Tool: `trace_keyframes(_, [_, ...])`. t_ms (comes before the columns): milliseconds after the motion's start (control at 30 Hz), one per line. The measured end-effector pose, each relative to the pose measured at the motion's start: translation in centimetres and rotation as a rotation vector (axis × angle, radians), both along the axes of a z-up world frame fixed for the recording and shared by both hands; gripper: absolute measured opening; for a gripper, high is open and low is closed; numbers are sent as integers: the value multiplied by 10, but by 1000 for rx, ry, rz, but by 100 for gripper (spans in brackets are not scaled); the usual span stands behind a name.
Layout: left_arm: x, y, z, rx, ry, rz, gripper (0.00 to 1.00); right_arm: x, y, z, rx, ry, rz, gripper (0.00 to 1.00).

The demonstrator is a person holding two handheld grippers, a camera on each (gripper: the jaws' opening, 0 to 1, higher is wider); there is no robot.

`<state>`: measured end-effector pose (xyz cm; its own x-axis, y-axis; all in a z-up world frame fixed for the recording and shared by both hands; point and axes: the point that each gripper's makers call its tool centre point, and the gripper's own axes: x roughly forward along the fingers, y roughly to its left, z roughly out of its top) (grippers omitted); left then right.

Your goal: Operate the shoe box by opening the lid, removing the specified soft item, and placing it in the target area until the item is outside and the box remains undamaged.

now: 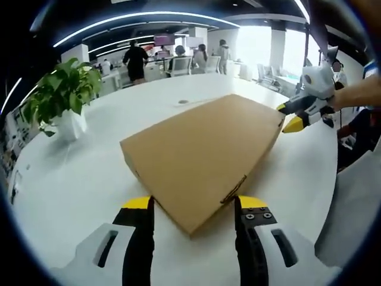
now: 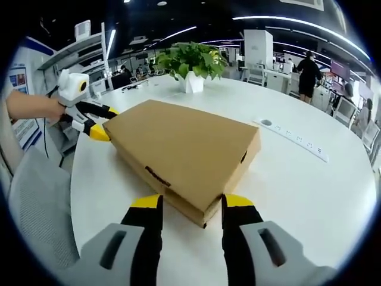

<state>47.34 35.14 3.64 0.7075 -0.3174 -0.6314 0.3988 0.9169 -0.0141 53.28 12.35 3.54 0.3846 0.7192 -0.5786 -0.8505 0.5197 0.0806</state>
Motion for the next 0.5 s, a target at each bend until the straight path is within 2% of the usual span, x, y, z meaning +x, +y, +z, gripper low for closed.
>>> trace_keyframes(333, [-4, 7, 0, 4, 24, -39, 53, -15, 4, 1, 27, 13, -23, 35])
trace_keyframes(500, [-11, 11, -1, -25, 50, -28, 51, -23, 6, 1, 31, 7, -22, 33])
